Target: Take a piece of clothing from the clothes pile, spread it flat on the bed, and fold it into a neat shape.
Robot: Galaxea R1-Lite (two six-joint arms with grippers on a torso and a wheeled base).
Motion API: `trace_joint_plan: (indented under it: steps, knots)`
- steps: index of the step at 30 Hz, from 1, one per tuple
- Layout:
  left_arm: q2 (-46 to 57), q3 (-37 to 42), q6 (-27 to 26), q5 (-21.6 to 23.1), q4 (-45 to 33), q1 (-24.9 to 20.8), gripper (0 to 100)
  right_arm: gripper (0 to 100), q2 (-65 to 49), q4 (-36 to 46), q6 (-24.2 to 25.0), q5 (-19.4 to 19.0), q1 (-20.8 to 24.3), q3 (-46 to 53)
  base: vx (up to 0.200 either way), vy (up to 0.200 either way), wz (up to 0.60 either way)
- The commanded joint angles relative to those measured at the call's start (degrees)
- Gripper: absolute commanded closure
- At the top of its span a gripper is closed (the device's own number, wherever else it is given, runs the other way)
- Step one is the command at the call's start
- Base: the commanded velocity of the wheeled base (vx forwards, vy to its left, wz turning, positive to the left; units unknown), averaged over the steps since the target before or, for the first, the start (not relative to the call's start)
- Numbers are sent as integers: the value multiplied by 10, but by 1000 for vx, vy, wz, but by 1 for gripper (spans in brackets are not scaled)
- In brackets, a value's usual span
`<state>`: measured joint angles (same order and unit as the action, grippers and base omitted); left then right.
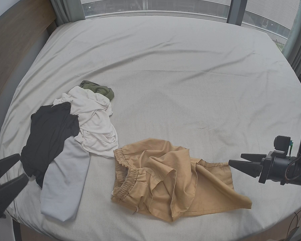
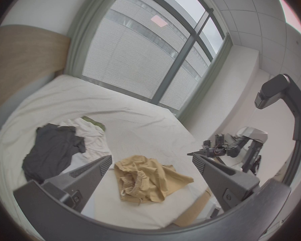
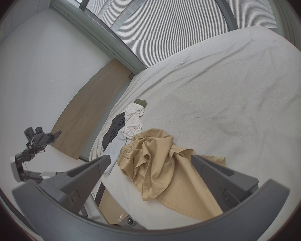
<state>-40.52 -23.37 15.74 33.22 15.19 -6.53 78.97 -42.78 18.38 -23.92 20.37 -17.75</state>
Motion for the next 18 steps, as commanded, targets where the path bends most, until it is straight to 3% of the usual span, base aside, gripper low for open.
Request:
trace_joint_plan:
  steps: [1, 4, 9, 13, 18]
  knots:
    - [-137, 1, 3, 71, 71, -5, 0, 0, 26, -13, 3, -2, 50, 2, 0, 0, 0]
    - [-181, 0, 1, 95, 98, -7, 0, 0, 31, -26, 5, 0, 59, 14, 0, 0, 0]
    - [-263, 10, -6, 96, 164, -7, 0, 0, 54, -38, 15, -1, 67, 29, 0, 0, 0]
    - [-286, 35, -26, 92, 223, -8, 0, 0, 116, -122, 17, 2, 90, 48, 0, 0, 0]
    - [-317, 54, -41, 92, 237, -5, 0, 0, 172, -193, 14, 26, 112, 85, 0, 0, 0]
